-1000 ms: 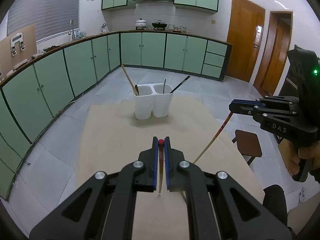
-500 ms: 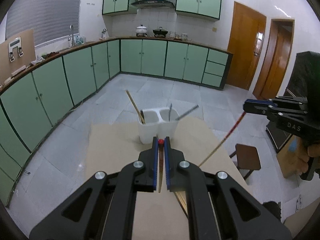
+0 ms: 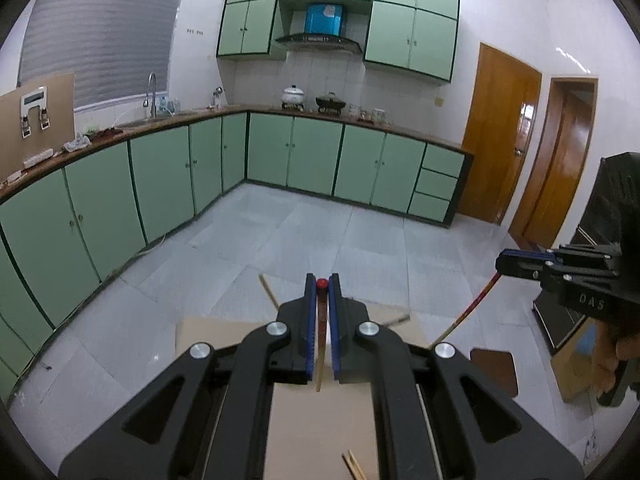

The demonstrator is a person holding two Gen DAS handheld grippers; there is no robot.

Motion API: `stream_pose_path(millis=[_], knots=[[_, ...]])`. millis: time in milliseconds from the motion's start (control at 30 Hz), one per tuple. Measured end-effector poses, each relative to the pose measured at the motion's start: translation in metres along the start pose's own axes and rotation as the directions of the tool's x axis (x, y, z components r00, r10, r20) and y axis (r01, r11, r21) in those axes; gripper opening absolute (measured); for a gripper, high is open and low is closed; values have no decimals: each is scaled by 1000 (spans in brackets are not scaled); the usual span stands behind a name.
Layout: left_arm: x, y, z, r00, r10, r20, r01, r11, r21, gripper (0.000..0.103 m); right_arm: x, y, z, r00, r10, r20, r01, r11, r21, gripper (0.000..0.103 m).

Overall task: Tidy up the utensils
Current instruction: 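Carry both held red-patterned chopsticks up to the white holder, then lower the chopsticks into the holder and open both tools to release them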

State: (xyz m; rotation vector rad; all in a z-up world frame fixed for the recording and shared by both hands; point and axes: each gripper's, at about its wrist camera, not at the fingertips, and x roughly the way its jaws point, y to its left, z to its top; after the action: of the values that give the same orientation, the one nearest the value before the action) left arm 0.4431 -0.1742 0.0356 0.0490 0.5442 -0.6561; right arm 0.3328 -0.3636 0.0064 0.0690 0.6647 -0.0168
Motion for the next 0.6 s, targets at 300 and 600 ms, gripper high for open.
stream_pose_path(millis=[300, 600], knots=[[52, 2, 36, 998, 44, 49, -43, 999, -19, 5, 43, -16, 44, 998, -40, 46, 38, 998, 47, 6], [130, 17, 23, 999, 47, 13, -46, 998, -53, 5, 116, -42, 42, 998, -59, 10, 58, 993, 106, 6]])
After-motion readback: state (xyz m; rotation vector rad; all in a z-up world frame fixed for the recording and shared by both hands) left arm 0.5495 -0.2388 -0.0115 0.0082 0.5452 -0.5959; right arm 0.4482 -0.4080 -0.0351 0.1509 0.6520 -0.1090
